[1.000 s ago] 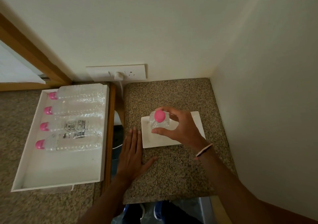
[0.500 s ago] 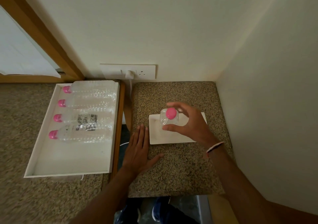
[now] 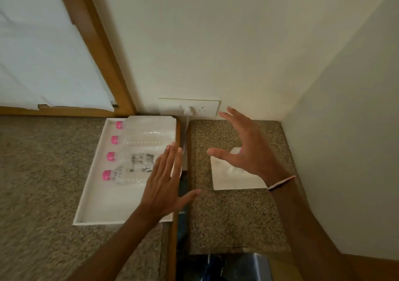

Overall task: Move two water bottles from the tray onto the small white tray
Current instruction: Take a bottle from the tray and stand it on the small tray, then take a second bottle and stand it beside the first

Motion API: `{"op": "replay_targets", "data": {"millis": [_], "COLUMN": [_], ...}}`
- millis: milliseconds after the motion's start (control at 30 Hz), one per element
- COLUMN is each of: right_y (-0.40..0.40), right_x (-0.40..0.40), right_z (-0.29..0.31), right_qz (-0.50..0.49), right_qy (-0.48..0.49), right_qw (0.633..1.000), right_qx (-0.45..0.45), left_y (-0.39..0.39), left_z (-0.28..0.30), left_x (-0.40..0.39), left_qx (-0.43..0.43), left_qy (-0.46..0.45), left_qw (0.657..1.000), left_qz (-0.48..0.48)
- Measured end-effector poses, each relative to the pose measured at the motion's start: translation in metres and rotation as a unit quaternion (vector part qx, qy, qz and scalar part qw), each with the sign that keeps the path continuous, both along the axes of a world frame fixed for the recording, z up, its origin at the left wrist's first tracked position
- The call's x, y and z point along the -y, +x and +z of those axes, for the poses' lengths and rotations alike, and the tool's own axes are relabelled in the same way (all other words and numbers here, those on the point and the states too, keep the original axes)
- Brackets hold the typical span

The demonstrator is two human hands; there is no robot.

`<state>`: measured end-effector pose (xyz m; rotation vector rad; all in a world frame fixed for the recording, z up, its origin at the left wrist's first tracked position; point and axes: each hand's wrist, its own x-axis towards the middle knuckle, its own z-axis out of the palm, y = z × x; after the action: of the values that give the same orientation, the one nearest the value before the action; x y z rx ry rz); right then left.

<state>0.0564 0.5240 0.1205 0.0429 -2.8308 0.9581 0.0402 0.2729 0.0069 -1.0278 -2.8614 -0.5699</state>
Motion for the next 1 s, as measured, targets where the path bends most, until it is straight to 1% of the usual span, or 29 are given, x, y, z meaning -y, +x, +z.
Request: {"op": "replay_targets", "data": {"millis": [67, 133, 200, 333, 433, 533, 600, 667, 733, 800, 867, 933, 1000], "right_y": [-0.004, -0.011, -0.019, -0.031, -0.038, -0.047, -0.055, -0.061, -0.065, -0.07, -0.07, -0.061, -0.049], "right_x": [0.02, 0.052, 0.088, 0.166, 0.229, 0.279, 0.304, 0.319, 0.327, 0.329, 0.328, 0.325, 0.315], "right_z": [0.003, 0.003, 0.001, -0.017, -0.045, -0.08, -0.103, -0.118, -0.125, -0.123, -0.108, -0.084, -0.055], "right_qz": [0.008, 0.027, 0.045, 0.084, 0.122, 0.149, 0.149, 0.122, 0.087, 0.059, 0.043, 0.014, -0.046], "right_qy": [0.006, 0.014, 0.021, 0.016, 0.013, 0.078, 0.171, 0.26, 0.299, 0.295, 0.258, 0.208, 0.134], "right_qw": [1.0, 0.999, 0.999, 0.996, 0.992, 0.982, 0.97, 0.954, 0.947, 0.951, 0.962, 0.978, 0.99], "right_qx": [-0.006, -0.022, -0.02, -0.013, 0.031, 0.083, 0.092, 0.084, 0.077, 0.075, 0.074, 0.026, -0.026], "left_y": [-0.003, -0.01, -0.017, -0.025, -0.022, -0.017, -0.016, -0.015, -0.014, -0.014, -0.014, -0.015, -0.016], "left_z": [0.007, 0.012, 0.013, 0.005, -0.01, -0.029, -0.041, -0.05, -0.058, -0.064, -0.068, -0.071, -0.073], "left_x": [0.03, 0.073, 0.119, 0.205, 0.259, 0.289, 0.3, 0.304, 0.304, 0.305, 0.304, 0.306, 0.306], "left_qx": [-0.013, -0.019, -0.018, 0.013, 0.025, 0.027, 0.03, 0.045, 0.06, 0.069, 0.07, 0.068, 0.061], "left_qy": [-0.004, -0.018, -0.038, -0.063, -0.083, -0.096, -0.108, -0.115, -0.12, -0.125, -0.116, -0.112, -0.108], "left_qw": [1.0, 0.999, 0.998, 0.996, 0.994, 0.994, 0.993, 0.992, 0.99, 0.988, 0.989, 0.99, 0.991], "left_qz": [0.011, 0.027, 0.039, 0.061, 0.065, 0.05, 0.041, 0.041, 0.044, 0.051, 0.056, 0.056, 0.054]}}
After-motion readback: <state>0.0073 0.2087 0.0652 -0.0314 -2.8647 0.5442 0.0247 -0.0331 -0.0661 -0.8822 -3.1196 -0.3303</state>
